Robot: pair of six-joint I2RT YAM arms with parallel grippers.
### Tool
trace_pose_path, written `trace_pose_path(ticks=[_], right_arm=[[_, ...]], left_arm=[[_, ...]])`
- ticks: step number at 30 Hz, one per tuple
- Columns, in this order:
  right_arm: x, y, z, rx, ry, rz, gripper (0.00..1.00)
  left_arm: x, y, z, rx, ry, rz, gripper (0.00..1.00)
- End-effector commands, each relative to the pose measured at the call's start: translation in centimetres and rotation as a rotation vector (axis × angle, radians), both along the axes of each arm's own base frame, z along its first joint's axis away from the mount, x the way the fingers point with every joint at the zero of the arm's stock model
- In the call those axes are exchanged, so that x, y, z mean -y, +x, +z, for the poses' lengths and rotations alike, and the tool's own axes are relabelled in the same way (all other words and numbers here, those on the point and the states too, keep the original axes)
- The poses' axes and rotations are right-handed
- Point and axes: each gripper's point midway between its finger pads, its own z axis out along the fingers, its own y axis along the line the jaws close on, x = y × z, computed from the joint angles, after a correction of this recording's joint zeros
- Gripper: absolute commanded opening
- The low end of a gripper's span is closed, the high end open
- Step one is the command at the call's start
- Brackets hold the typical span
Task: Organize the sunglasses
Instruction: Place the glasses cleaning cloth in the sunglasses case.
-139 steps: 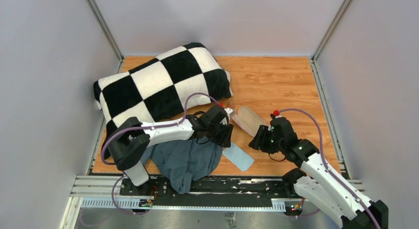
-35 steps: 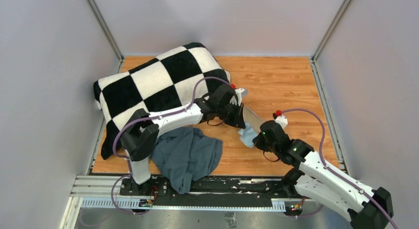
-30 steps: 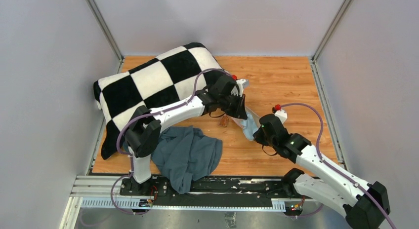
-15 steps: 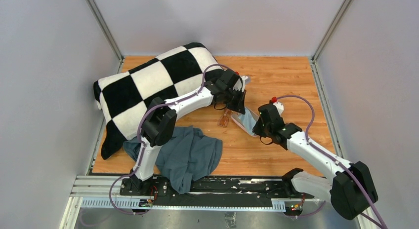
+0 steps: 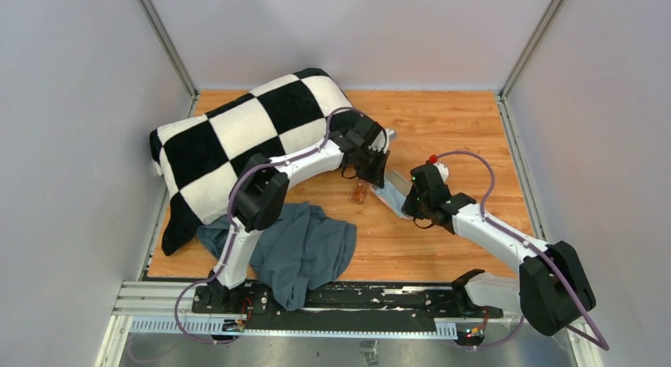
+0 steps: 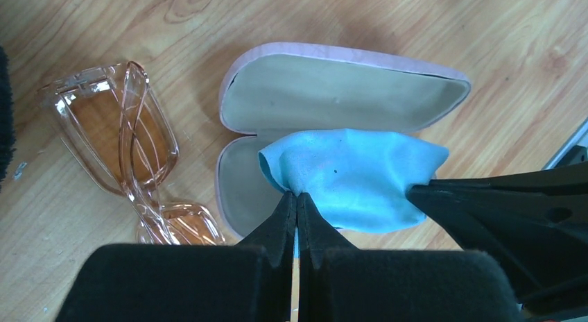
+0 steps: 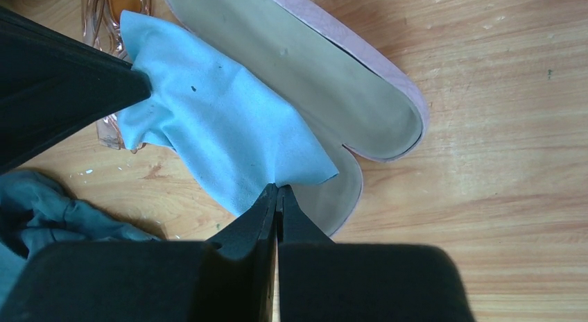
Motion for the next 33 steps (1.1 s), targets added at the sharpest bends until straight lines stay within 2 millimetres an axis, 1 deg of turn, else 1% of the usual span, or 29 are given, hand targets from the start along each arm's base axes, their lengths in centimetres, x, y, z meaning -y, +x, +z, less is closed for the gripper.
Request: trace_pose_path(ticks=[1, 6, 9, 15, 19, 25, 28, 33], right_arm=[[0.7, 0.0, -0.8, -0.012, -0.027, 0.006, 0.0], [1.0, -0.1, -1.6, -0.024, -0.077, 0.054, 0.0], [1.1, -0.3, -2.3, -0.041, -0.102, 0.091, 0.0], [0.5, -0.9, -3.5, -0.084, -0.113, 0.179, 0.0], [0.7, -1.1, -4.2, -0.105, -0.132, 0.195, 0.0], [1.2, -0.9, -4.2, -0.094, -0.171, 0.202, 0.0], [1.3, -0.6, -3.9, -0.079, -0.18, 0.204, 0.0], [1.7, 0.0, -3.1, -0.046, -0.204, 0.201, 0.0]], left_arm=[[-1.1, -0.4, -2.0, -0.02, 0.051, -0.006, 0.0], [-1.8, -1.4, -3.2, -0.046, 0.058, -0.002, 0.0], [-2.3, -2.0, -3.5, -0.058, 0.055, 0.002, 0.0], [-3.2, -3.1, -4.1, -0.074, 0.061, 0.008, 0.0], [-3.5, -3.5, -4.4, -0.079, 0.063, 0.012, 0.0], [-4.0, -3.6, -4.2, -0.065, 0.066, 0.022, 0.0], [-4.2, -3.5, -3.9, -0.051, 0.068, 0.027, 0.0], [-4.3, -3.4, -4.0, -0.044, 0.072, 0.033, 0.0]])
